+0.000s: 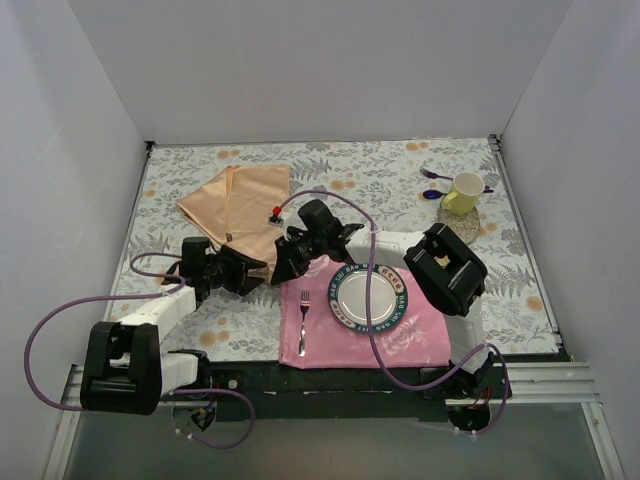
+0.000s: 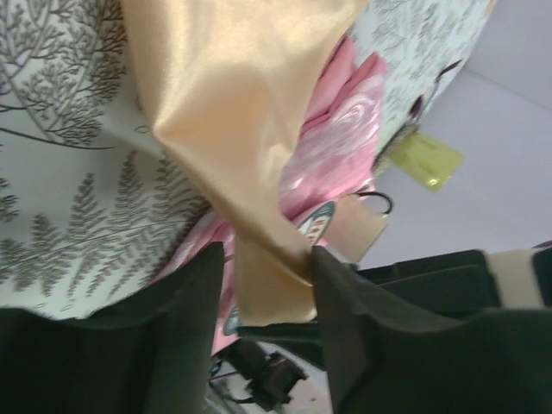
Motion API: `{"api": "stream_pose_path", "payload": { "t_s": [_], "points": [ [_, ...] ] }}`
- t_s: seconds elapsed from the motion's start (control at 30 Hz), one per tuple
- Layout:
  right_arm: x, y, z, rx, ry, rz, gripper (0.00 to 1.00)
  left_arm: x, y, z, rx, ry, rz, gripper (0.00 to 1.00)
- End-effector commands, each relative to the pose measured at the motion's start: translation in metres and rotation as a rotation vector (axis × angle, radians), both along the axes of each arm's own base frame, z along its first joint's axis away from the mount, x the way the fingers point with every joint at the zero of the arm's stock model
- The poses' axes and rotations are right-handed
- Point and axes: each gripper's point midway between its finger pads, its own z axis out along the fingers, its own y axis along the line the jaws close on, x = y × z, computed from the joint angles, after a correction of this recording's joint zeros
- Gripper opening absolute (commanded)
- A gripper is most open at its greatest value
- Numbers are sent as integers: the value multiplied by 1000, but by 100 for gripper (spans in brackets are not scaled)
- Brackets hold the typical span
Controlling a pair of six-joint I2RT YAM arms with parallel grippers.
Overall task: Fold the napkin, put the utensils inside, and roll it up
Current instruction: Fold the napkin
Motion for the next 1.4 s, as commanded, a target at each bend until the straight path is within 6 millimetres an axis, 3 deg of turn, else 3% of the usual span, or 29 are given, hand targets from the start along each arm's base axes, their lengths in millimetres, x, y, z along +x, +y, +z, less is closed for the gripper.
{"api": "stream_pose_path", "payload": {
  "t_s": [0.0,0.07,0.2,0.37,0.47,0.5,0.53,0.6,0.63,0.7,0.77,0.8,0.93,1.03,1.2,1.37],
  "points": [
    [7,-5,24,56,-23,6,1,-11,8,4,129,-63,-96,50],
    [2,-6,25,68,16,41,1,-11,15,10,204,-78,-115,50],
    [1,-11,28,73,74,84,1,-7,25,28,324,-158,-172,37],
    [-7,-18,37,38,81,152,1,-7,14,37,382,-205,-326,38],
    [-24,-29,41,50,130,212,16,-10,12,27,464,-171,-424,44],
    [-26,-32,43,54,146,209,28,-2,15,33,513,-188,-425,44],
    [-26,-35,51,67,132,204,32,-5,16,28,552,-157,-449,45],
    [-15,-49,48,37,109,135,41,3,27,33,674,-175,-455,44],
    [-9,-56,58,37,81,98,43,3,25,36,726,-191,-477,43],
    [16,-80,48,-19,55,-25,47,8,25,44,828,-232,-516,43],
    [29,-97,58,-7,34,-91,48,7,16,41,952,-251,-586,41],
    [37,-112,54,-8,51,-130,49,7,10,41,1010,-279,-646,41],
    [47,-137,64,27,47,-200,49,-20,-39,21,1111,-354,-932,33],
    [43,-148,66,37,35,-219,49,-44,-54,-1,1174,-310,-1084,31],
    [35,-156,71,60,21,-240,49,-54,-46,-11,1328,-261,-1115,43],
    [29,-160,71,70,16,-249,48,-58,-45,-2,1398,-289,-1044,42]
  ]
}}
